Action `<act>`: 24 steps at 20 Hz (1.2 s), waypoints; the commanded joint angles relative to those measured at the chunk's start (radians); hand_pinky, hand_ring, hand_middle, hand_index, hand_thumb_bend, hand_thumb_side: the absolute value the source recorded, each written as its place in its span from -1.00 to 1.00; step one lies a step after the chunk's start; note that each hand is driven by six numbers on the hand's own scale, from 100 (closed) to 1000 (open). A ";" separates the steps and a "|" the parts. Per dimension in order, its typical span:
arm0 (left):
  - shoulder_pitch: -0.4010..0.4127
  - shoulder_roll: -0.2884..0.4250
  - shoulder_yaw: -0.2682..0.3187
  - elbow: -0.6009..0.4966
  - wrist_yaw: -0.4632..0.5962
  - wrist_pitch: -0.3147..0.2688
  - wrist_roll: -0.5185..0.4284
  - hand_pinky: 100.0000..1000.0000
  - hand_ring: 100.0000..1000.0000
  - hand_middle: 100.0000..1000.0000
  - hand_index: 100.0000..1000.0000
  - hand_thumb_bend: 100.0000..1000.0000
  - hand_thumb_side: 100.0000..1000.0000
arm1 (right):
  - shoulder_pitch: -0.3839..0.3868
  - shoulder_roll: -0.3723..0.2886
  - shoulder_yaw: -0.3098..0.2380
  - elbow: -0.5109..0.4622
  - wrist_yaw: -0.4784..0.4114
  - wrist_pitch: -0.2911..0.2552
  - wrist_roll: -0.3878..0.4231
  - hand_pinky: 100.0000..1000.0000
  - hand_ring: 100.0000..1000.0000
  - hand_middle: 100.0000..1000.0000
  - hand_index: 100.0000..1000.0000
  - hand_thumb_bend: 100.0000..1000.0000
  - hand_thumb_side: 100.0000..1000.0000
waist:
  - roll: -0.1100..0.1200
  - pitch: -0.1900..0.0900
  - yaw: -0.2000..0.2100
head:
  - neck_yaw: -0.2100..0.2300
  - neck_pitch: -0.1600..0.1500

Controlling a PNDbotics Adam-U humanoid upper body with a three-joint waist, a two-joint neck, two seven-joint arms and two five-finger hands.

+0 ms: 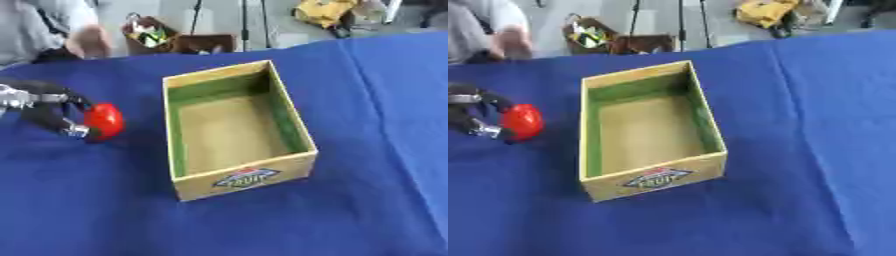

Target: Pick up objects on the table and place them in the box.

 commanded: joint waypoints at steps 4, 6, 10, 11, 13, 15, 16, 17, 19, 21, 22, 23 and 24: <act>-0.026 0.020 0.020 -0.032 -0.027 0.016 0.000 0.11 0.60 0.69 1.00 -0.08 0.71 | -0.010 -0.018 -0.008 -0.016 -0.003 0.000 0.000 0.39 0.38 0.11 0.44 -1.00 0.62 | -0.005 -0.020 0.004 | 0.003 -0.003; -0.027 0.018 0.022 -0.038 -0.031 0.020 0.000 0.11 0.60 0.69 1.00 -0.08 0.70 | -0.010 -0.018 -0.007 -0.016 -0.003 0.000 0.000 0.39 0.38 0.11 0.44 -1.00 0.62 | -0.005 -0.019 0.004 | 0.003 -0.001; -0.031 0.018 0.031 -0.055 -0.060 0.034 0.000 0.19 0.69 0.85 1.00 0.01 0.69 | -0.009 -0.018 -0.008 -0.016 -0.003 0.000 0.001 0.39 0.38 0.11 0.44 -1.00 0.62 | -0.005 -0.019 0.003 | 0.004 0.001; -0.033 0.017 0.034 -0.060 -0.071 0.038 0.000 0.24 0.73 0.90 1.00 0.10 0.69 | -0.009 -0.018 -0.008 -0.016 -0.003 0.001 0.001 0.39 0.38 0.11 0.44 -1.00 0.62 | -0.005 -0.019 0.003 | 0.005 0.001; -0.039 0.014 0.037 -0.064 -0.097 0.048 0.005 0.26 0.76 0.98 1.00 0.28 0.70 | -0.009 -0.018 -0.007 -0.016 -0.003 0.001 0.002 0.39 0.38 0.11 0.43 -1.00 0.62 | -0.005 -0.018 0.001 | 0.006 0.000; -0.046 0.007 0.039 -0.060 -0.122 0.054 0.019 0.26 0.76 1.00 1.00 0.29 0.71 | -0.010 -0.018 -0.006 -0.016 -0.003 0.001 0.003 0.39 0.38 0.11 0.43 -1.00 0.62 | -0.005 -0.018 0.000 | 0.007 0.000; -0.047 0.005 0.039 -0.056 -0.129 0.055 0.025 0.26 0.76 1.00 1.00 0.29 0.71 | -0.010 -0.018 -0.006 -0.016 -0.003 0.001 0.003 0.39 0.38 0.11 0.43 -1.00 0.62 | -0.005 -0.018 0.000 | 0.008 0.000; -0.048 0.003 0.039 -0.053 -0.133 0.054 0.029 0.26 0.76 1.00 1.00 0.29 0.71 | -0.010 -0.018 -0.006 -0.016 -0.003 0.001 0.003 0.39 0.38 0.11 0.43 -1.00 0.62 | -0.005 -0.018 0.000 | 0.008 0.000; -0.065 -0.012 0.049 -0.034 -0.151 0.073 0.062 0.15 0.67 0.89 1.00 0.26 0.73 | -0.009 -0.017 -0.006 -0.016 -0.004 0.002 0.004 0.39 0.38 0.11 0.43 -1.00 0.62 | -0.004 -0.017 -0.003 | 0.010 0.001; -0.083 -0.030 0.050 0.006 -0.177 0.089 0.108 0.13 0.66 0.87 1.00 0.22 0.73 | -0.009 -0.017 -0.005 -0.016 -0.004 0.003 0.006 0.39 0.38 0.11 0.43 -1.00 0.62 | -0.003 -0.016 -0.005 | 0.013 0.001; -0.093 -0.038 0.051 0.034 -0.195 0.099 0.126 0.13 0.66 0.87 1.00 0.22 0.73 | -0.009 -0.017 -0.004 -0.016 -0.004 0.003 0.006 0.39 0.38 0.11 0.43 -1.00 0.62 | -0.002 -0.016 -0.007 | 0.014 0.001; -0.103 -0.046 0.055 0.063 -0.215 0.108 0.141 0.13 0.65 0.86 1.00 0.19 0.72 | -0.008 -0.017 -0.004 -0.016 -0.004 0.003 0.007 0.39 0.38 0.11 0.43 -1.00 0.62 | -0.002 -0.015 -0.009 | 0.016 0.000; -0.114 -0.056 0.061 0.094 -0.234 0.118 0.151 0.13 0.65 0.85 1.00 0.19 0.72 | -0.008 -0.018 -0.004 -0.016 -0.003 0.003 0.007 0.39 0.38 0.11 0.43 -1.00 0.62 | -0.001 -0.014 -0.010 | 0.017 0.000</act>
